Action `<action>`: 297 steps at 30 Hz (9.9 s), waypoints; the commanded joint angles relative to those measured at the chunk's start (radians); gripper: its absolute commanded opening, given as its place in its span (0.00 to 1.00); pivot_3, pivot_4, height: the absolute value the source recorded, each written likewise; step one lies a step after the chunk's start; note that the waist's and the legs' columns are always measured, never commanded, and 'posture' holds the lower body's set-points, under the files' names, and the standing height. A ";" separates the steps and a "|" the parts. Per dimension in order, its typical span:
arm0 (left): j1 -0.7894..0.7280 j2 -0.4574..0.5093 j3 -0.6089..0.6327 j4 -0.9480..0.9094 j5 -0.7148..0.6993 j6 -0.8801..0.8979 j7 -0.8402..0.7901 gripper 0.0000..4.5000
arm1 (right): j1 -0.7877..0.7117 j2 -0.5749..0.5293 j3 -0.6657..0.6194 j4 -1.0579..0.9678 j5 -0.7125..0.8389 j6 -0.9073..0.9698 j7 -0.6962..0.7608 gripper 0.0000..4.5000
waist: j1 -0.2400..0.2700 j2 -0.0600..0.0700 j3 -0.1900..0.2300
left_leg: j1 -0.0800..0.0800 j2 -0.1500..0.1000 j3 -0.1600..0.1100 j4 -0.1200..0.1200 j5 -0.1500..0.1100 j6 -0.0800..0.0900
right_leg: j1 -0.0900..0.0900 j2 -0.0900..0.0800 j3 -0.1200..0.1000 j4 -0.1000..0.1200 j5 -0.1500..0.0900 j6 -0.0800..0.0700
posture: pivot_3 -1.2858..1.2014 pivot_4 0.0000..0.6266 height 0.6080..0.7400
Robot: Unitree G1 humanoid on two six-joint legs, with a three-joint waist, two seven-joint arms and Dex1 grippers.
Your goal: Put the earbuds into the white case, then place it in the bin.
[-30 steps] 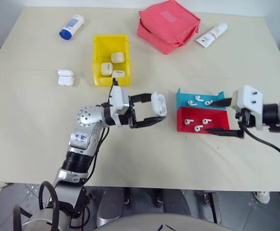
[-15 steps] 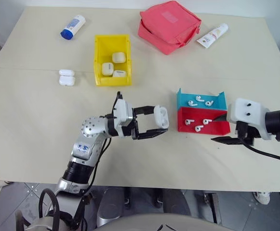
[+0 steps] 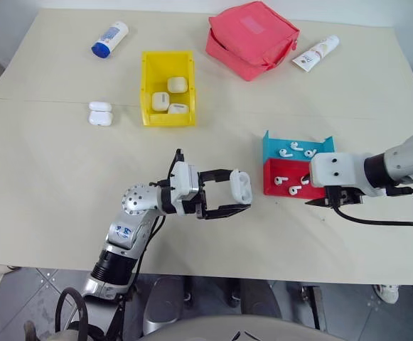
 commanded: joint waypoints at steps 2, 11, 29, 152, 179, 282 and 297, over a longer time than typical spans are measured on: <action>0.012 0.004 -0.005 -0.067 0.002 -0.006 0.022 0.63 | -0.055 0.036 0.031 0.042 -0.059 -0.032 0.027 0.49 | -0.002 0.000 0.000 | 0.000 0.000 0.000 0.000 0.000 0.000 | 0.000 0.000 -0.001 0.000 0.000 0.000 | 0.52 0.24 1.00; 0.026 0.008 -0.011 -0.094 0.006 0.002 0.040 0.63 | -0.115 0.110 0.090 0.122 -0.145 -0.085 0.055 0.49 | -0.004 0.000 0.000 | 0.000 0.000 0.000 0.000 0.000 0.000 | 0.000 0.000 -0.002 0.000 0.000 0.000 | 0.52 0.24 1.00; 0.047 0.023 -0.012 -0.133 0.008 0.021 0.066 0.63 | -0.141 0.193 0.105 0.193 -0.213 -0.128 0.082 0.49 | -0.007 0.000 0.000 | 0.000 0.000 -0.001 0.000 0.000 0.000 | 0.001 0.000 -0.003 0.000 0.000 0.000 | 0.52 0.24 1.00; -0.234 -0.032 0.166 0.216 -0.147 -0.071 -0.281 0.63 | 0.096 0.541 -0.209 -0.145 0.607 0.101 -0.390 0.39 | 0.000 0.001 0.000 | 0.001 -0.002 -0.014 0.000 0.000 0.000 | 0.012 0.000 -0.015 -0.006 0.000 0.000 | 0.52 0.24 1.00; -0.220 -0.003 0.183 0.334 -0.109 -0.117 -0.294 0.63 | 0.057 0.432 -0.381 -0.147 0.601 0.162 -0.435 0.39 | 0.003 0.001 0.000 | 0.000 -0.002 -0.014 0.000 0.000 0.000 | 0.012 0.000 -0.016 -0.006 0.000 0.000 | 0.52 0.24 1.00; -0.164 -0.053 0.186 0.250 -0.069 -0.239 -0.093 0.63 | -0.562 0.464 0.235 0.710 -0.095 0.448 -0.137 0.11 | -0.017 0.005 0.001 | -0.013 -0.003 -0.014 0.003 0.002 0.000 | -0.002 0.000 -0.017 -0.001 0.001 0.002 | 0.52 0.24 1.00; -0.166 -0.022 0.191 0.260 -0.083 -0.227 -0.119 0.63 | -0.493 0.381 -0.036 0.431 0.070 0.392 -0.081 0.11 | -0.013 0.005 0.001 | -0.014 -0.003 -0.015 0.003 0.002 0.001 | -0.002 0.000 -0.017 -0.001 0.001 0.002 | 0.52 0.24 1.00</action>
